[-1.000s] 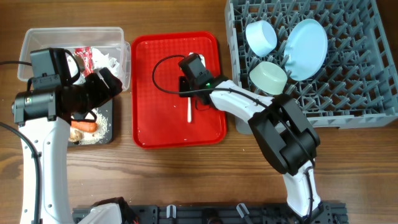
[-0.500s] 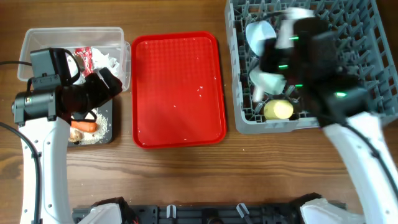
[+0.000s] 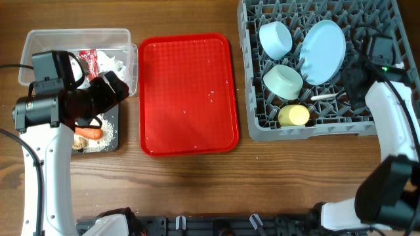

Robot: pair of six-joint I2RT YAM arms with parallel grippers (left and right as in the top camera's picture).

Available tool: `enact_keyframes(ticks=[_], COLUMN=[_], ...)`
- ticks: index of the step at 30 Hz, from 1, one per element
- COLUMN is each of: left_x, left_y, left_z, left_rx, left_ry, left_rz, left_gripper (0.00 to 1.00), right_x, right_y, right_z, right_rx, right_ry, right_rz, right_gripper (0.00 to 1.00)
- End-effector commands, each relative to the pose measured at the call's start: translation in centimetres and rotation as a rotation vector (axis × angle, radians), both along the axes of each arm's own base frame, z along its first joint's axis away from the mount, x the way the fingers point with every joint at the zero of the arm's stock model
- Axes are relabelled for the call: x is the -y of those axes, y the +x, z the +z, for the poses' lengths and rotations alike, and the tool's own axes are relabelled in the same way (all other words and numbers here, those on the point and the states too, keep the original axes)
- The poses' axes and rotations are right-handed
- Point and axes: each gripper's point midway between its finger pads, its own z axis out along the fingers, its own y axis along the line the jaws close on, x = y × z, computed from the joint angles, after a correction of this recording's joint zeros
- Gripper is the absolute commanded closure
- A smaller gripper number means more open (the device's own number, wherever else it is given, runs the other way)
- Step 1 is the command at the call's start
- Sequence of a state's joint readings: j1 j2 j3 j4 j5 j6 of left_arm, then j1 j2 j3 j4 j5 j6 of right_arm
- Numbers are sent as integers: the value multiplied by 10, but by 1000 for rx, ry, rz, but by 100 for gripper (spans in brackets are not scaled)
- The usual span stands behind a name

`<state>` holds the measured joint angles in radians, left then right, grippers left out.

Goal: Sort waste into correct bins and load items into the dishwasher rack

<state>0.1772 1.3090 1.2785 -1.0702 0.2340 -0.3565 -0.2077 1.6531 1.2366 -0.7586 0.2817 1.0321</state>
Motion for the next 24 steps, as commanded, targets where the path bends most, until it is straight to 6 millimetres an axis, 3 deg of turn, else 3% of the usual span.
enact_keyframes(ticks=[1, 3, 4, 6, 9, 11, 13, 15, 17, 19, 20, 22, 24], left_x=[-1, -1, -1, -1, -1, -1, -1, -1, -1, -1, -1, -1, -1], left_y=[2, 2, 2, 2, 2, 2, 2, 2, 2, 2, 2, 2, 2], left_z=[6, 6, 6, 6, 6, 6, 6, 6, 6, 6, 6, 6, 6], left_rx=[20, 20, 20, 20, 20, 20, 20, 20, 20, 20, 20, 20, 20], left_ry=[5, 5, 5, 5, 5, 5, 5, 5, 5, 5, 5, 5, 5], left_rz=[-2, -2, -2, -2, -2, -2, -2, -2, -2, -2, -2, -2, -2], left_gripper=[0, 0, 0, 0, 0, 0, 0, 0, 0, 0, 0, 0, 0], right_x=[8, 8, 7, 2, -18, -43, -64, -93, -125, -147, -138, -127, -115], right_y=[2, 3, 7, 13, 20, 1, -42, -90, -122, -157, -176, -195, -198], right_z=[-25, -29, -26, -11, 38, 112, 167, 197, 229, 246, 247, 233, 227], right_rx=[-53, -64, -60, -40, 81, 251, 355, 451, 577, 665, 640, 554, 505], right_ry=[-19, -21, -33, -48, -36, -70, -128, -97, -165, -190, -297, -332, -361], right_rz=[-30, -14, 37, 154, 327, 495, 618, 697, 904, 1000, 981, 927, 879], right_gripper=[93, 47, 35, 16, 3, 0, 0, 0, 0, 0, 0, 0, 0])
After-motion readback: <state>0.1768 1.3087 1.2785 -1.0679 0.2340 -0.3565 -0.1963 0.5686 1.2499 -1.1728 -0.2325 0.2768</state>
